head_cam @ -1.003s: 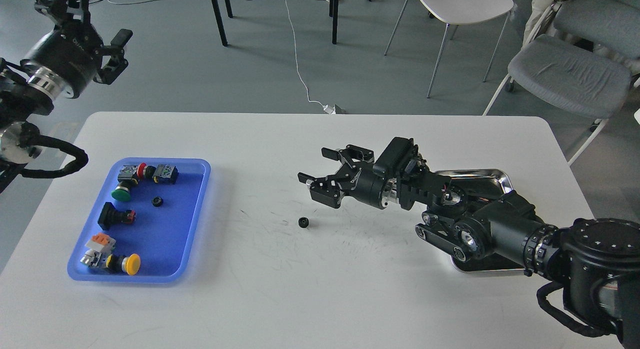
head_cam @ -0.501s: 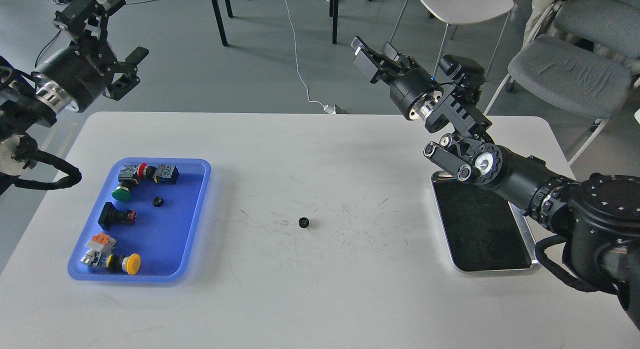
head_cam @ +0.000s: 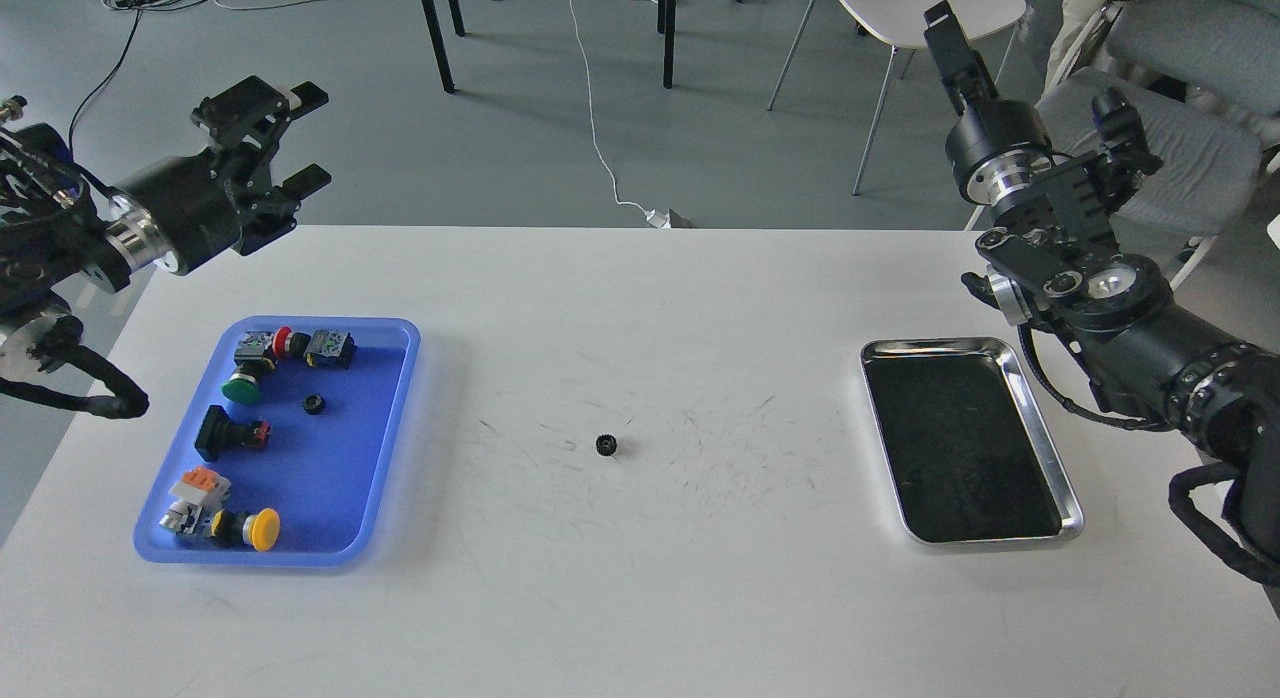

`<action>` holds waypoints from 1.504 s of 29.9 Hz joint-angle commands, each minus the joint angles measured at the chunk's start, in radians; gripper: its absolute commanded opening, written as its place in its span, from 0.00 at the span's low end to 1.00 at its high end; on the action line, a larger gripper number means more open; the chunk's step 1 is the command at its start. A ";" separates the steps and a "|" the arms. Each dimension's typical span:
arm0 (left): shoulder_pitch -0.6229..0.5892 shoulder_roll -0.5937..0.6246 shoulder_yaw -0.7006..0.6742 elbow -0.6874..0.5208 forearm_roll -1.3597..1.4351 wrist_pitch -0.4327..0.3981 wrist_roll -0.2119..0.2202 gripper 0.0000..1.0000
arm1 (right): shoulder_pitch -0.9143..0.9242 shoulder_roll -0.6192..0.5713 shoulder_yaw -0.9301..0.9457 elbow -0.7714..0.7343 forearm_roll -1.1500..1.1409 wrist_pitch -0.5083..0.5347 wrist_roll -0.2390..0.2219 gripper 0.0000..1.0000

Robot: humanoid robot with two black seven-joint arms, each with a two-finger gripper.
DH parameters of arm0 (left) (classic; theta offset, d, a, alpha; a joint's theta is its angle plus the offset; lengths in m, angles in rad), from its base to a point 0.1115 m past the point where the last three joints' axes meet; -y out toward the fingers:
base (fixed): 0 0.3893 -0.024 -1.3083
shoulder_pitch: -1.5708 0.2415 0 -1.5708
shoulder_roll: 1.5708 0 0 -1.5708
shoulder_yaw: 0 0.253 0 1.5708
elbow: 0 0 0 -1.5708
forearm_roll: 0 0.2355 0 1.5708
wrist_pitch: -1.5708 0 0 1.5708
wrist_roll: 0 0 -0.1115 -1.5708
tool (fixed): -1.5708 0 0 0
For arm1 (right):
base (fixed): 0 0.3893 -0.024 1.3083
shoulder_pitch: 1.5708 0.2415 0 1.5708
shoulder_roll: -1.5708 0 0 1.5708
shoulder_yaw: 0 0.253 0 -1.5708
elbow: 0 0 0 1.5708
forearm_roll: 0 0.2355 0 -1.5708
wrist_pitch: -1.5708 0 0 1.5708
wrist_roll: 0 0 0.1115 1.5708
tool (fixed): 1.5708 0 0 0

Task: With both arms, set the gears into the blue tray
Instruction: 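Raise and retract the right arm away from the table, then reach the left gripper from the blue tray toward the black part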

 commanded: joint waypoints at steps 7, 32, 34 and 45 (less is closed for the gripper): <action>0.012 0.018 0.001 -0.113 0.403 0.065 -0.049 0.97 | -0.068 -0.116 0.055 0.001 0.051 0.018 0.000 0.94; 0.044 -0.013 0.062 -0.292 0.954 0.286 -0.101 0.98 | -0.165 -0.222 0.203 0.003 0.138 0.076 0.000 0.95; 0.048 -0.016 0.064 -0.287 1.035 0.287 -0.104 0.98 | -0.168 -0.228 0.210 0.003 0.163 0.078 0.000 0.95; 0.106 -0.131 0.068 -0.246 1.325 0.328 -0.104 0.96 | -0.192 -0.242 0.238 0.001 0.226 0.078 0.000 0.95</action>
